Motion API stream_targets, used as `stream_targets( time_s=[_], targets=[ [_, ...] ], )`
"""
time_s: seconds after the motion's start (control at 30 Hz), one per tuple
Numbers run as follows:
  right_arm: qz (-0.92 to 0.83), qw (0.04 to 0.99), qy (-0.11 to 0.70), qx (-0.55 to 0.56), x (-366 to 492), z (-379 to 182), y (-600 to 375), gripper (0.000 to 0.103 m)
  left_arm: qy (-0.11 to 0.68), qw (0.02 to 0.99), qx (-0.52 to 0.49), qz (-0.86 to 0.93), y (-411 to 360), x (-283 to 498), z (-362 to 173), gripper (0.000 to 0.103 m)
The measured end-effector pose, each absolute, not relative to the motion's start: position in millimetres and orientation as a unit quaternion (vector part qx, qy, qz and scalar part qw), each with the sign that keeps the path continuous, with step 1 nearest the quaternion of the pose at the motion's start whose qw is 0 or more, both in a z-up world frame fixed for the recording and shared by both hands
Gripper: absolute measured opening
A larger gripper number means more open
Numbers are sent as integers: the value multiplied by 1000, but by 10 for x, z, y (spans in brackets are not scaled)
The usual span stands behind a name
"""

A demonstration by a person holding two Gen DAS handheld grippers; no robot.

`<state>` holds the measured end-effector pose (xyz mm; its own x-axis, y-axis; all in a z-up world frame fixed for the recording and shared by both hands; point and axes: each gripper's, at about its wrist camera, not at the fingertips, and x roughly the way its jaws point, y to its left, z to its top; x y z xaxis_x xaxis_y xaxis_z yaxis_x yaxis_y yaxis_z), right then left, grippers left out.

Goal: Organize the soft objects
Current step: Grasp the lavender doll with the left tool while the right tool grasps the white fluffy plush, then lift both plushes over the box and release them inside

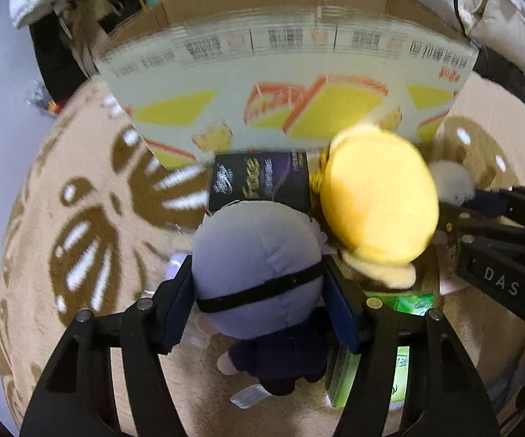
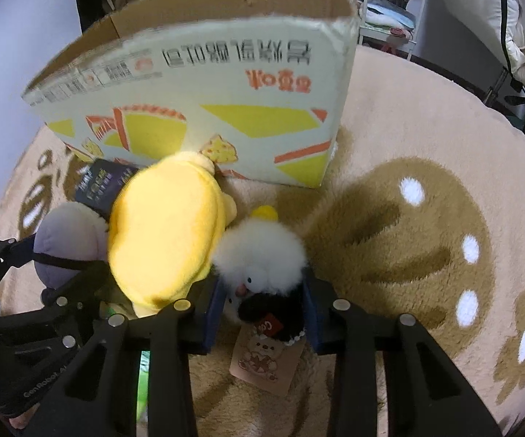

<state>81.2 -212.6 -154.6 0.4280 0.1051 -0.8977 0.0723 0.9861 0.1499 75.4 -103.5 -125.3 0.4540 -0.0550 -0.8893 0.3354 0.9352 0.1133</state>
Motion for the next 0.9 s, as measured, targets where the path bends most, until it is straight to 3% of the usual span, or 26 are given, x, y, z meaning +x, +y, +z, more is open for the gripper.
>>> stream_targets(
  time_s=[0.2, 0.67, 0.9],
  targets=[
    [28, 861, 499, 99, 676, -1274, -2146, 39, 456, 875, 125, -109, -976, 590, -949, 64],
    [72, 932, 325, 142, 373, -443, -2222, 38, 318, 944, 38, -80, -459, 566, -245, 64],
    [83, 943, 285, 151, 490, -198, -2312, 38, 265, 960, 26, -87, -304, 672, 113, 65]
  ],
)
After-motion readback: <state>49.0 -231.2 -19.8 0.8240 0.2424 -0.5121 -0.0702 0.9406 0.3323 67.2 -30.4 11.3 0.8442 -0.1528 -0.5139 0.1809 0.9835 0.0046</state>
